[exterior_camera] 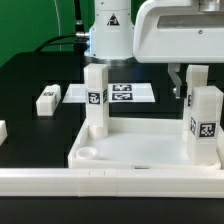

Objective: Assemble desk

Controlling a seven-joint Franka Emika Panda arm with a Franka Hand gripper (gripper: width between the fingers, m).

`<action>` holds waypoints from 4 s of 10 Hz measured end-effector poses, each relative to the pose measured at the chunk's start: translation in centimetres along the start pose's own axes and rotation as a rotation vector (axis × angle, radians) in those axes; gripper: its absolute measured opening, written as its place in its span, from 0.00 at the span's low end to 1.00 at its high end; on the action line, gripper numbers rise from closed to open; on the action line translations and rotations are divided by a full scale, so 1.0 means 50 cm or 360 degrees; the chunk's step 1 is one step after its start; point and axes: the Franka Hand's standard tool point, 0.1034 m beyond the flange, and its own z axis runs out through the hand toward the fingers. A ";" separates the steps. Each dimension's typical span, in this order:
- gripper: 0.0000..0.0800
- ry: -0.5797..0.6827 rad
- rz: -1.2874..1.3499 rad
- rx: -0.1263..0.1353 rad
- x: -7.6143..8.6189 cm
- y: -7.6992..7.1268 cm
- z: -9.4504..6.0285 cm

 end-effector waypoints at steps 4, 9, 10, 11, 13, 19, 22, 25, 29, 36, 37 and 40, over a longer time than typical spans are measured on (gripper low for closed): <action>0.36 0.0010 -0.0170 -0.0024 0.003 0.006 0.000; 0.36 0.0008 0.0114 0.0001 0.003 0.007 0.001; 0.36 0.0008 0.0270 0.0003 0.004 0.009 0.001; 0.36 0.0007 0.0417 -0.0004 0.004 0.017 0.001; 0.36 0.0001 0.0659 -0.0028 0.005 0.036 0.001; 0.59 0.0013 0.0925 -0.0114 0.006 0.068 -0.004; 0.80 0.0011 0.0786 -0.0052 -0.005 0.077 -0.074; 0.81 -0.0001 0.0594 -0.0059 -0.022 0.212 -0.104; 0.81 0.0018 0.0576 -0.0087 -0.020 0.245 -0.077; 0.81 -0.0037 0.0196 -0.0097 -0.087 0.518 -0.046; 0.81 -0.0012 0.0212 -0.0102 -0.083 0.514 -0.044; 0.81 -0.0017 0.0202 -0.0103 -0.085 0.512 -0.042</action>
Offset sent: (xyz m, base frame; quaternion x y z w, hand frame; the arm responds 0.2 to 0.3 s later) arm 0.0000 0.0000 0.0000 0.0000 0.0000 0.0000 1.0000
